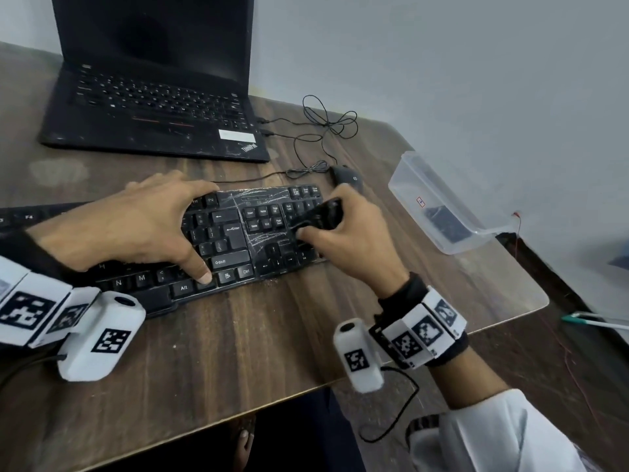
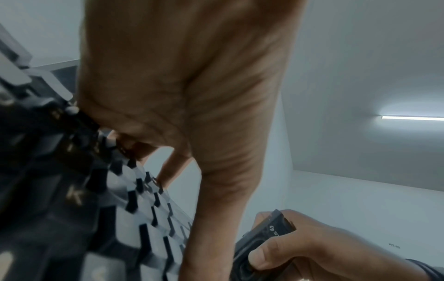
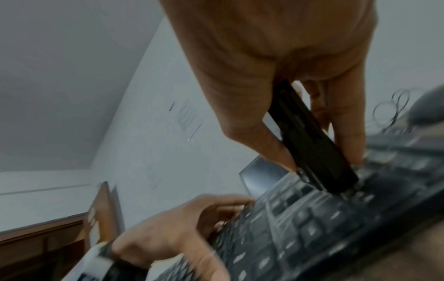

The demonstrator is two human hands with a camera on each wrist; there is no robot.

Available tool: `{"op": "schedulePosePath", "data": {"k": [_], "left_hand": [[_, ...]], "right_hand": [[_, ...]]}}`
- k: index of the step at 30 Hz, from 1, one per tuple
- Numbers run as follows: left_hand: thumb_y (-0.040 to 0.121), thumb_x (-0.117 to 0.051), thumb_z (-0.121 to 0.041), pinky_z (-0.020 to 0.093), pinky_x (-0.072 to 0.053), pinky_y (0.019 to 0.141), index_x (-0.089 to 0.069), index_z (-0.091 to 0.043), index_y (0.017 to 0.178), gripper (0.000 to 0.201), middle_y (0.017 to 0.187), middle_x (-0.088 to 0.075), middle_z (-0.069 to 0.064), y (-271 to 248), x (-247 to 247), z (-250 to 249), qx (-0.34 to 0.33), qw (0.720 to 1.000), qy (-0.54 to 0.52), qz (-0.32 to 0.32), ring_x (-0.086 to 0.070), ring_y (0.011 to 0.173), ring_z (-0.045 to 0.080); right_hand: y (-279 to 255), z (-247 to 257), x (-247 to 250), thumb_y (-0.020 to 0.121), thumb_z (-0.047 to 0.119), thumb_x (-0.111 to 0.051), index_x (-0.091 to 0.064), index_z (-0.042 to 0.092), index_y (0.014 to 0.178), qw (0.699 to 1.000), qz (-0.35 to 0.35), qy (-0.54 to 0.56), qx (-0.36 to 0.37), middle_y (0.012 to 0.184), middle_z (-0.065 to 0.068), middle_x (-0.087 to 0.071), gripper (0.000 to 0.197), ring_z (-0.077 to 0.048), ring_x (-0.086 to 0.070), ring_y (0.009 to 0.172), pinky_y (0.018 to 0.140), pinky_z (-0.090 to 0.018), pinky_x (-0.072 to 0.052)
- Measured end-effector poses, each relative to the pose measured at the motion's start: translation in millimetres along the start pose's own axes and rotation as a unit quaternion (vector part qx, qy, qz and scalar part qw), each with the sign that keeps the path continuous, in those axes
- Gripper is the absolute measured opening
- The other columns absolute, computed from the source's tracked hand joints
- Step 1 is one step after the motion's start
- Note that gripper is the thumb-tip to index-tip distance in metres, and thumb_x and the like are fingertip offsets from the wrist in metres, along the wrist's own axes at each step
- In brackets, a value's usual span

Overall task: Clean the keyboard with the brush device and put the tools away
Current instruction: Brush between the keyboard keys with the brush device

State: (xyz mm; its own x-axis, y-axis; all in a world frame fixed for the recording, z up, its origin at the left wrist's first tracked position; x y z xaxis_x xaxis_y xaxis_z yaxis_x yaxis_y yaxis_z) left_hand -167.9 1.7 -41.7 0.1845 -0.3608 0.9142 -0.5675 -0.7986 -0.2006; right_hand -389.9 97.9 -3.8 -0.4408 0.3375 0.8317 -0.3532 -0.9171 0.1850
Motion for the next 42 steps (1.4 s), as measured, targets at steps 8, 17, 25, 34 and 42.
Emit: {"op": "schedulePosePath", "data": {"k": [8,17,25,34,42], "left_hand": [[0.037,-0.096,-0.060,0.049,-0.038,0.111,-0.024,-0.036,0.158,0.143,0.136,-0.045,0.001,0.0,0.6,1.6,-0.001,1.000,0.002,-0.007,-0.042,0.131,0.028],[0.038,-0.096,-0.060,0.050,-0.037,0.113,-0.025,-0.037,0.157,0.141,0.135,-0.045,-0.001,-0.2,0.5,0.6,-0.004,1.000,-0.005,-0.005,-0.043,0.130,0.026],[0.040,-0.096,-0.059,0.049,-0.035,0.114,-0.023,-0.036,0.158,0.141,0.140,-0.044,0.000,-1.0,0.5,0.4,0.000,1.000,-0.005,0.003,-0.041,0.134,0.026],[0.042,-0.096,-0.058,0.046,-0.037,0.109,-0.024,-0.034,0.158,0.139,0.139,-0.045,0.001,-3.2,2.9,-1.9,-0.002,1.000,0.005,-0.003,-0.044,0.130,0.027],[0.043,-0.096,-0.057,0.045,-0.036,0.109,-0.021,-0.033,0.160,0.140,0.134,-0.044,-0.001,-3.9,2.5,-2.9,-0.006,1.000,0.006,-0.002,-0.042,0.130,0.025]], "right_hand": [[15.4,-25.9,27.8,0.081,0.032,-0.081,-0.055,0.019,0.097,0.996,-0.068,-0.012,-0.050,0.080,0.012,-0.057,0.033,-0.011,-0.055,0.074,0.057,-0.025,-0.034],[28.9,-15.9,21.6,0.084,0.030,-0.082,-0.053,0.023,0.099,0.998,-0.047,-0.009,-0.035,0.081,0.015,-0.056,0.033,-0.005,-0.053,0.071,0.056,-0.016,-0.038],[30.9,17.6,-8.5,0.083,0.031,-0.083,-0.054,0.021,0.098,1.000,0.010,-0.009,0.022,0.081,0.014,-0.060,0.034,0.002,-0.054,0.068,0.051,-0.013,-0.035],[53.2,15.0,2.9,0.082,0.033,-0.083,-0.056,0.019,0.101,1.000,-0.022,-0.010,0.004,0.085,0.011,-0.062,0.036,-0.013,-0.061,0.078,0.064,-0.026,-0.048],[66.6,-5.9,31.1,0.084,0.030,-0.080,-0.055,0.018,0.106,0.994,-0.074,-0.052,-0.056,0.088,0.009,-0.058,0.036,-0.018,-0.061,0.088,0.068,-0.027,-0.041]]}}
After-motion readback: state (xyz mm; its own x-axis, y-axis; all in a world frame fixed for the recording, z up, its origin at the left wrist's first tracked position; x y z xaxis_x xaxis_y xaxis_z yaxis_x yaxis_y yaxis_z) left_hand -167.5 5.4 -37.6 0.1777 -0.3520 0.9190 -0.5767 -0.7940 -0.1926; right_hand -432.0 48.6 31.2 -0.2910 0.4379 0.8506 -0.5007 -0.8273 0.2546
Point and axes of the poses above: each hand's wrist, its own y-axis towards the middle knuckle, its own x-axis out of the back of the hand, z = x × y, the point moved 10 cm from there along y, towards the middle knuckle
